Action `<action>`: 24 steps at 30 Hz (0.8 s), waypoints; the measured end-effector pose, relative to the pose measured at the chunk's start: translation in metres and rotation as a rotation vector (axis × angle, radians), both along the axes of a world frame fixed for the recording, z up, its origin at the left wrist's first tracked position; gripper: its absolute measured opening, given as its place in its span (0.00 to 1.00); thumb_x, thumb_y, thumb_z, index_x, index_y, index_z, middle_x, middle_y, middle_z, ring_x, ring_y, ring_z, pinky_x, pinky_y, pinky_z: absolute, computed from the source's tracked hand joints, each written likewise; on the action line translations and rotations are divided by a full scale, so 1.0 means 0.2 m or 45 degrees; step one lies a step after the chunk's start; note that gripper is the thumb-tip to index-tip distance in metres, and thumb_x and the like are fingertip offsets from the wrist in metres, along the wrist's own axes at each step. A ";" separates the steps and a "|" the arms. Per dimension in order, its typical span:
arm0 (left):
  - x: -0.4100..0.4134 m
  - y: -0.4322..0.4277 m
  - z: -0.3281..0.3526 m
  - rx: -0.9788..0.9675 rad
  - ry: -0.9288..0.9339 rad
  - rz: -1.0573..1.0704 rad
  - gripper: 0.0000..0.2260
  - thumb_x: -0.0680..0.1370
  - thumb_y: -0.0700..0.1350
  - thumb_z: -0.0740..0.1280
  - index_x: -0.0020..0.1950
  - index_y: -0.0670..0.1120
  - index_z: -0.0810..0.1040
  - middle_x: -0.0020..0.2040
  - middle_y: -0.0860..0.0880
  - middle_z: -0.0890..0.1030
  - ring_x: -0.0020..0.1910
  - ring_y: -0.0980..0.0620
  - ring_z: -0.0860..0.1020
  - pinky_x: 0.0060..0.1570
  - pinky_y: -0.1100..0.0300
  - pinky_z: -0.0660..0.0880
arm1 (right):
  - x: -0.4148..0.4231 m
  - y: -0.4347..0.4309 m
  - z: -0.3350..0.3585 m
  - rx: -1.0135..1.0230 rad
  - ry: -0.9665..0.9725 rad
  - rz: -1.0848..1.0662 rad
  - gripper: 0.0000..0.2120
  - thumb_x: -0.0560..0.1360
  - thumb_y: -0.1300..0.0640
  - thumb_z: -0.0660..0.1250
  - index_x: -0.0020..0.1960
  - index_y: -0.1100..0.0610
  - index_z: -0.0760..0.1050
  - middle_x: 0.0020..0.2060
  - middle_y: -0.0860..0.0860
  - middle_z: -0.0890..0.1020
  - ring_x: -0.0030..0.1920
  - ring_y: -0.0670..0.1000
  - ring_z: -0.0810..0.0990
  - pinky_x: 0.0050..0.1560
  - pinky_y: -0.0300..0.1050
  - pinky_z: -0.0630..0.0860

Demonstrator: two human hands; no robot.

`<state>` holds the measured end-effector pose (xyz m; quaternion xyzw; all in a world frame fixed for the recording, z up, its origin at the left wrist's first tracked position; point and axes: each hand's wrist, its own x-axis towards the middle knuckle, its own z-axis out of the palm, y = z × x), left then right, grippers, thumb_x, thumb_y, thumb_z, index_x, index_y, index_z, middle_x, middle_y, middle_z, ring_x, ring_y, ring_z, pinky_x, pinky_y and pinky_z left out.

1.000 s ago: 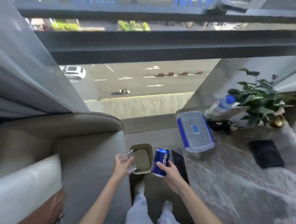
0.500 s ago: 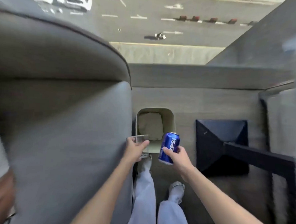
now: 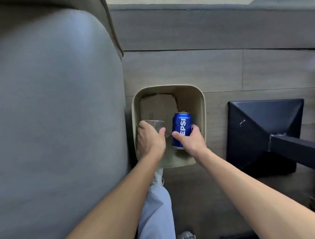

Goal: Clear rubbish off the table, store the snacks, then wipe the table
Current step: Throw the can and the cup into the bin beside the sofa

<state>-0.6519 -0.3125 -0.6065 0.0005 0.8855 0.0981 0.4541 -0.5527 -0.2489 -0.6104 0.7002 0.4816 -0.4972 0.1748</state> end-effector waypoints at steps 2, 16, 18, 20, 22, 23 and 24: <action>-0.01 0.03 -0.10 -0.037 0.013 0.018 0.25 0.75 0.53 0.69 0.64 0.42 0.65 0.65 0.41 0.74 0.63 0.39 0.76 0.53 0.48 0.74 | -0.04 0.01 -0.10 0.026 -0.045 0.053 0.28 0.70 0.51 0.74 0.65 0.57 0.67 0.58 0.55 0.79 0.54 0.56 0.78 0.57 0.50 0.74; -0.01 -0.04 -0.08 0.182 -0.135 -0.680 0.34 0.78 0.41 0.63 0.78 0.42 0.48 0.80 0.41 0.49 0.79 0.42 0.47 0.78 0.49 0.50 | -0.07 -0.06 -0.09 0.111 -0.125 0.778 0.35 0.76 0.51 0.67 0.77 0.54 0.56 0.76 0.57 0.61 0.77 0.58 0.57 0.76 0.57 0.57; -0.06 -0.11 0.10 0.303 -0.194 -0.754 0.25 0.79 0.39 0.60 0.76 0.42 0.58 0.78 0.43 0.58 0.78 0.44 0.56 0.75 0.51 0.57 | -0.06 -0.06 0.09 0.142 -0.122 0.926 0.30 0.77 0.49 0.66 0.76 0.54 0.61 0.74 0.55 0.66 0.76 0.56 0.61 0.76 0.57 0.56; -0.10 -0.18 0.31 0.369 -0.227 -0.802 0.19 0.80 0.39 0.57 0.72 0.42 0.66 0.74 0.44 0.66 0.73 0.44 0.66 0.71 0.48 0.65 | -0.02 -0.07 0.32 0.196 -0.096 0.927 0.27 0.77 0.50 0.65 0.74 0.54 0.65 0.71 0.53 0.71 0.73 0.54 0.66 0.75 0.57 0.58; -0.15 -0.25 0.55 0.399 -0.224 -0.851 0.19 0.80 0.40 0.55 0.72 0.44 0.67 0.72 0.45 0.69 0.70 0.43 0.70 0.68 0.47 0.68 | 0.00 -0.10 0.57 0.256 -0.045 0.893 0.26 0.77 0.50 0.65 0.73 0.55 0.66 0.69 0.52 0.73 0.71 0.54 0.69 0.74 0.56 0.58; -0.16 -0.29 0.68 0.393 -0.225 -0.874 0.19 0.80 0.39 0.55 0.71 0.45 0.68 0.72 0.45 0.70 0.69 0.43 0.71 0.67 0.46 0.69 | 0.02 -0.11 0.70 0.267 -0.039 0.888 0.25 0.77 0.50 0.65 0.72 0.54 0.67 0.69 0.51 0.73 0.71 0.53 0.69 0.74 0.56 0.59; -0.17 -0.32 0.81 0.365 -0.208 -0.898 0.20 0.79 0.38 0.55 0.70 0.45 0.69 0.70 0.44 0.71 0.67 0.42 0.72 0.65 0.45 0.70 | 0.04 -0.13 0.83 0.260 -0.031 0.866 0.24 0.77 0.50 0.65 0.72 0.54 0.68 0.68 0.51 0.74 0.70 0.54 0.70 0.74 0.56 0.60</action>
